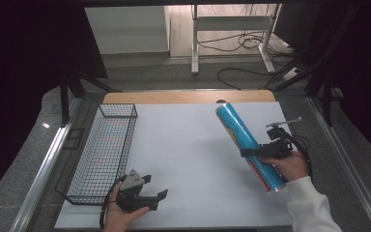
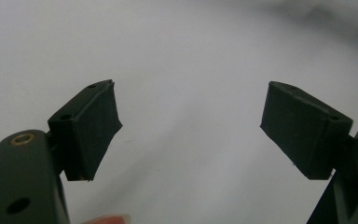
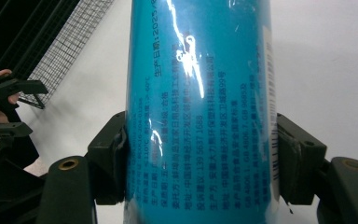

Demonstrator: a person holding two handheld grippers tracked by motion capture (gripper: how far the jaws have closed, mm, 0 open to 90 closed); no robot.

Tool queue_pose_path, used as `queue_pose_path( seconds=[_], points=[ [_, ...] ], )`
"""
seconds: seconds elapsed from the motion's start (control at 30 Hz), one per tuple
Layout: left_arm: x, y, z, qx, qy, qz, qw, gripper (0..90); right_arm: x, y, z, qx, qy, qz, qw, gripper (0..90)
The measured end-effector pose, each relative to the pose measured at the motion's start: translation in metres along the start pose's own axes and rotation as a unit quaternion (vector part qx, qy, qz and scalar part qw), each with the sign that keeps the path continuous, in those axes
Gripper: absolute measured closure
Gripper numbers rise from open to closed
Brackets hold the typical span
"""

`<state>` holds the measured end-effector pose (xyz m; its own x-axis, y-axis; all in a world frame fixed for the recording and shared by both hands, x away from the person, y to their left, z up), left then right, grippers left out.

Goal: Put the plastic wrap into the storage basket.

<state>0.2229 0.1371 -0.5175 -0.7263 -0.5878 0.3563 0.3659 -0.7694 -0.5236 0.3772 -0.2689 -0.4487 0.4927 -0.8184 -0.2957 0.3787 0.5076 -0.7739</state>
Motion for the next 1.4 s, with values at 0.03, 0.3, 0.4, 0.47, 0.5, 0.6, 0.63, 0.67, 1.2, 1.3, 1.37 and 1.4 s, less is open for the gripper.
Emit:
queue_pose_path(
  seconds=[0.03,0.3,0.4,0.47,0.5,0.6,0.63,0.67,1.2,1.3,1.37,1.4],
  points=[
    [0.0,0.0,0.001,0.001,-0.002,-0.001,1.0,18.8,-0.001,0.001,-0.001,0.0,0.001,0.002,1.0,32.1],
    [0.0,0.003,0.013,0.018,-0.029,-0.019,0.9992,18.3,-0.011,0.008,-0.006,0.006,0.003,0.018,0.9998,32.0],
    [0.001,0.005,0.018,0.025,-0.038,-0.027,0.9986,18.1,-0.014,0.01,-0.007,0.006,0.003,0.02,0.9998,32.1],
    [0.002,0.007,0.024,0.029,-0.043,-0.037,0.998,17.7,-0.017,0.012,-0.008,0.008,0.005,0.023,0.9997,32.1],
    [0.003,0.008,0.028,0.032,-0.046,-0.046,0.9974,17.2,-0.021,0.013,-0.009,0.009,0.004,0.026,0.9996,32.0],
    [0.003,0.008,0.04,0.038,-0.053,-0.063,0.9958,15.9,-0.026,0.014,-0.011,0.012,0.002,0.027,0.9996,32.1],
    [0.003,0.009,0.044,0.045,-0.056,-0.067,0.9952,15.9,-0.028,0.014,-0.011,0.012,0.001,0.028,0.9995,32.0],
    [0.002,0.01,0.049,0.052,-0.064,-0.075,0.9938,15.4,-0.033,0.014,-0.012,0.016,-0.002,0.031,0.9994,32.0],
    [-0.017,0.043,0.078,0.095,-0.143,-0.173,0.9698,13.1,-0.058,0.03,-0.018,0.019,-0.014,0.038,0.999,32.0],
    [-0.018,0.048,0.084,0.103,-0.139,-0.178,0.9687,13.2,-0.064,0.034,-0.018,0.019,-0.019,0.038,0.9989,32.0],
    [-0.018,0.051,0.087,0.105,-0.141,-0.184,0.967,13.2,-0.067,0.037,-0.019,0.02,-0.02,0.039,0.9988,32.0],
    [-0.018,0.054,0.088,0.107,-0.145,-0.189,0.9654,13.2,-0.071,0.039,-0.019,0.019,-0.02,0.042,0.9987,32.0]
  ],
)
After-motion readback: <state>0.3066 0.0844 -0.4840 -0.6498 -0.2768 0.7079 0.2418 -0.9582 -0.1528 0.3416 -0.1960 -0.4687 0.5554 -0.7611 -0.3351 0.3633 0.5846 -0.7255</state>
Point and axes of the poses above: each handheld gripper's, and its own axes: y roughly forward along the jaws, z roughly out of its top, x roughly to its right, the point moved 2 cm from there along y, roughly forward along the jaws, and after that the axes turned 14 degrees about -z, right-handed, at the moved point
